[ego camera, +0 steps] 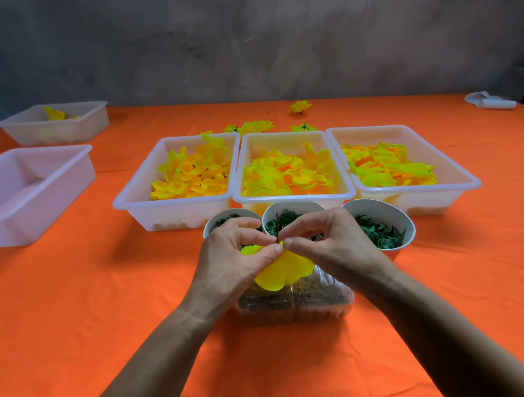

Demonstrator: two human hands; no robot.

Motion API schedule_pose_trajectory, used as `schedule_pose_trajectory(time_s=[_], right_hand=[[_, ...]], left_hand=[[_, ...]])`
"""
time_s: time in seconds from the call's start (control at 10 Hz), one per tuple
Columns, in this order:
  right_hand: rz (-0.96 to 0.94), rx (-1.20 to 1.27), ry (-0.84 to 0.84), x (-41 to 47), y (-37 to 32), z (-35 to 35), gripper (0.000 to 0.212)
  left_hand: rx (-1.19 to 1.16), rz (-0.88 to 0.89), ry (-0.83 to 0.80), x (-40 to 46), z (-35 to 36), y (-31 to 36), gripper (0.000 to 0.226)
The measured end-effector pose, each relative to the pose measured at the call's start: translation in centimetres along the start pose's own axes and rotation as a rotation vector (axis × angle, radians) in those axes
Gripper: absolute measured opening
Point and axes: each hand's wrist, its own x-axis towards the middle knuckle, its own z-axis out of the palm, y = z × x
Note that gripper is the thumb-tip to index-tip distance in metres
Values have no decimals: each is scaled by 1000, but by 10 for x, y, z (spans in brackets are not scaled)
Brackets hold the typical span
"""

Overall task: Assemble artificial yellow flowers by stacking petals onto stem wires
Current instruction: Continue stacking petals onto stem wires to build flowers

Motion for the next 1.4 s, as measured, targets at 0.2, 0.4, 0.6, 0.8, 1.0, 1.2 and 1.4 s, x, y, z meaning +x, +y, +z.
schedule_pose_trajectory(time_s=[0.2, 0.4, 0.6, 0.8, 1.0, 1.2, 1.4], right_hand=[[26, 81, -18, 0, 8, 0, 11], [-76, -42, 72, 2, 19, 6, 10], [-167, -173, 143, 0, 19, 12, 6], [-162, -161, 137, -1, 17, 10, 5], [-173, -132, 140, 0, 22, 11, 4], [-136, -119, 25, 3, 21, 5, 5], [-4, -176, 401, 40, 38, -60, 6]], left_hand=[[1, 23, 15, 1, 1, -2, 13], [-77, 50, 24, -3, 7, -9, 5], [-114, 67, 44, -5, 10, -14, 6], [-100, 34, 43, -3, 6, -10, 10], [-41, 104, 35, 0, 6, -9, 8], [-121, 101, 28, 1, 8, -18, 13], [-113, 87, -28, 9, 7, -27, 7]])
